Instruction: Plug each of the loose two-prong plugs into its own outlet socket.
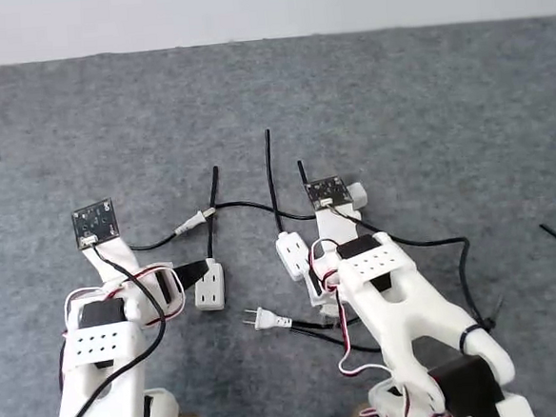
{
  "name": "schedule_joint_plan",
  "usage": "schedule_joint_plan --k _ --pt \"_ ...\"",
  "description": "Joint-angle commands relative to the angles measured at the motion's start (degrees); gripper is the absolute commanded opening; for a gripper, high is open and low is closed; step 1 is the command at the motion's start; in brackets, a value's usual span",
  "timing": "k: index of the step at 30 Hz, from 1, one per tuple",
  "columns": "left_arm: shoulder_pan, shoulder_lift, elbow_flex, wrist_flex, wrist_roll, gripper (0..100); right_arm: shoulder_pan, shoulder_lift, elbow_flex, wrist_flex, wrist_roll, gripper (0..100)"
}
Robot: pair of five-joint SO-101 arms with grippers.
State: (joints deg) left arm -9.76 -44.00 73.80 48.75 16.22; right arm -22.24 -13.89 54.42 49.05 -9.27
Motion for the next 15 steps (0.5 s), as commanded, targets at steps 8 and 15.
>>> schedule_joint_plan --k 8,15 --pt "-0.26 -0.35 -1.01 -0.79 -0.44 39 -0.31 -0.13 -4.13 0.84 4.04 0.8" --pt "-0.26 -0.35 -1.01 -0.79 -0.44 39 -0.31 -0.13 -4.40 0.84 8.09 11.4"
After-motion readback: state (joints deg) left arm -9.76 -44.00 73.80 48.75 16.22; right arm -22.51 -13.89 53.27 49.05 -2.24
